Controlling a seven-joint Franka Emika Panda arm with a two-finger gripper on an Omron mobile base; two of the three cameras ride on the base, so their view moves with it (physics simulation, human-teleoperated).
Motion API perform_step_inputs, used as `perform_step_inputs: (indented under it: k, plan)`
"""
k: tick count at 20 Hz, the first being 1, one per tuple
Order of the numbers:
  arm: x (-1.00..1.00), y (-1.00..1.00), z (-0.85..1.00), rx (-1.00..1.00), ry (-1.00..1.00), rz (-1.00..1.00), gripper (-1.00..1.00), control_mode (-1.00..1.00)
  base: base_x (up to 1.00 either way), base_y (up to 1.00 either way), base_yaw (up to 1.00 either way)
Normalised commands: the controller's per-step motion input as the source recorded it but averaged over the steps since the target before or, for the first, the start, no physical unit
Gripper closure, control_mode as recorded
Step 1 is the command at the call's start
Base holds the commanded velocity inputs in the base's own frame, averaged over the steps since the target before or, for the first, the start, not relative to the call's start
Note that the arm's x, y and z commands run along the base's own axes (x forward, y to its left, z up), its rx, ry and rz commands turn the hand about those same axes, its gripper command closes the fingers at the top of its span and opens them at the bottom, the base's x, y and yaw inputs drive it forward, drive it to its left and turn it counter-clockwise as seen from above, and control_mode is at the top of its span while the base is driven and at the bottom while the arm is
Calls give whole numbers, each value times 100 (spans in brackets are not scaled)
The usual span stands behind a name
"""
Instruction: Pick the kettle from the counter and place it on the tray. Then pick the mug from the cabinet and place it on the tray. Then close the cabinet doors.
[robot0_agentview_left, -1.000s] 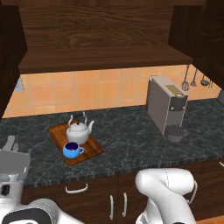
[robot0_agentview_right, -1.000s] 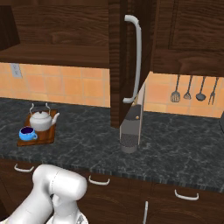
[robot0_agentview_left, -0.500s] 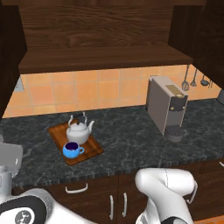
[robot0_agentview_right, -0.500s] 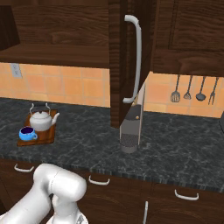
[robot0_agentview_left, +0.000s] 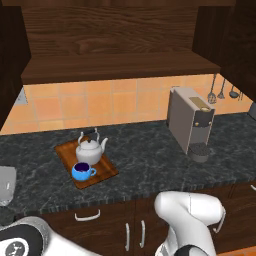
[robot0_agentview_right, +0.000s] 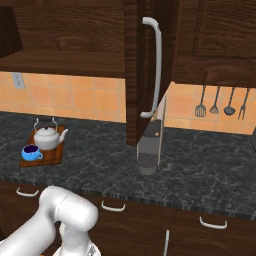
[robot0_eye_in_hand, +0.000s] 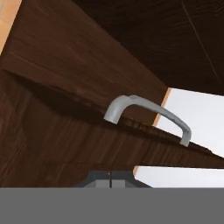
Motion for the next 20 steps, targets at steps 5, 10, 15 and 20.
perform_step_inputs:
  k: [5,10,15,20]
  plan:
    - [-68,0,-1,-7,-11,-7,100,-100,0,0,0]
    - [25,51,-2,-8,3,-9,100,-100,0,0,0]
    - [3,63,-16,-13,2,-7,100,-100,0,0,0]
    - [57,60,-25,-8,16,-5,100,-100,0,0,0]
